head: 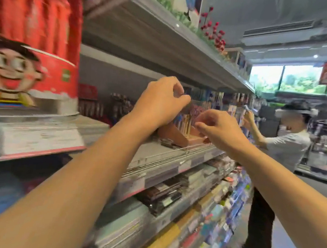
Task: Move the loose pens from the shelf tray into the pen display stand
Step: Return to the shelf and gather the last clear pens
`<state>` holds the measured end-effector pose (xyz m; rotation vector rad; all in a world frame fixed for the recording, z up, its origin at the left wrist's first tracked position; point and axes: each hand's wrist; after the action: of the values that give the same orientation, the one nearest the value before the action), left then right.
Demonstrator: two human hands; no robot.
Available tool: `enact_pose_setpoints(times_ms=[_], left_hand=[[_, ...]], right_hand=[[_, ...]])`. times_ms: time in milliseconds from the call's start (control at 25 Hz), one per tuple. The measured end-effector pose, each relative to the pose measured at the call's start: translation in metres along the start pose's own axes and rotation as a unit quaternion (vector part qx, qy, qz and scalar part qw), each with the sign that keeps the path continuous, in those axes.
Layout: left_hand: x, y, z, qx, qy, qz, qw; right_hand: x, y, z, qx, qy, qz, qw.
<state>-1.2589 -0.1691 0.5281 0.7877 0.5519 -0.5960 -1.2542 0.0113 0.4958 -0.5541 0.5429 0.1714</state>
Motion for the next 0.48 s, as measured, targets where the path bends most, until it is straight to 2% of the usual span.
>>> enact_pose_setpoints(times_ms=[120, 240, 360, 480], left_hand=[[-0.058, -0.021, -0.052, -0.006, -0.056, 0.072, 0.996], [-0.105, -0.058, -0.099, -0.011, -0.134, 0.185, 0.974], [-0.142, -0.102, -0.135, 0.010, -0.198, 0.332, 0.922], [-0.168, -0.140, -0.170, 0.077, -0.202, 0.484, 0.848]], right_hand=[[-0.053, 0.051, -0.004, 0.060, -0.090, 0.007, 0.994], [-0.114, 0.091, -0.025, 0.089, -0.158, 0.007, 0.983], [-0.174, 0.117, -0.065, 0.152, -0.222, 0.041, 0.962], [-0.222, 0.131, -0.111, 0.221, -0.303, 0.088, 0.923]])
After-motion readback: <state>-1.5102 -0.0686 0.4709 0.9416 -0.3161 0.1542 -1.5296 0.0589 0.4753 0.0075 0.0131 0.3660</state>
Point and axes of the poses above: each hand's wrist, its own x-axis away from the middle knuckle, its own z-axis out of the back of the hand, y = z × x, and after that the axes turned 9 degrees about -y, right-handed
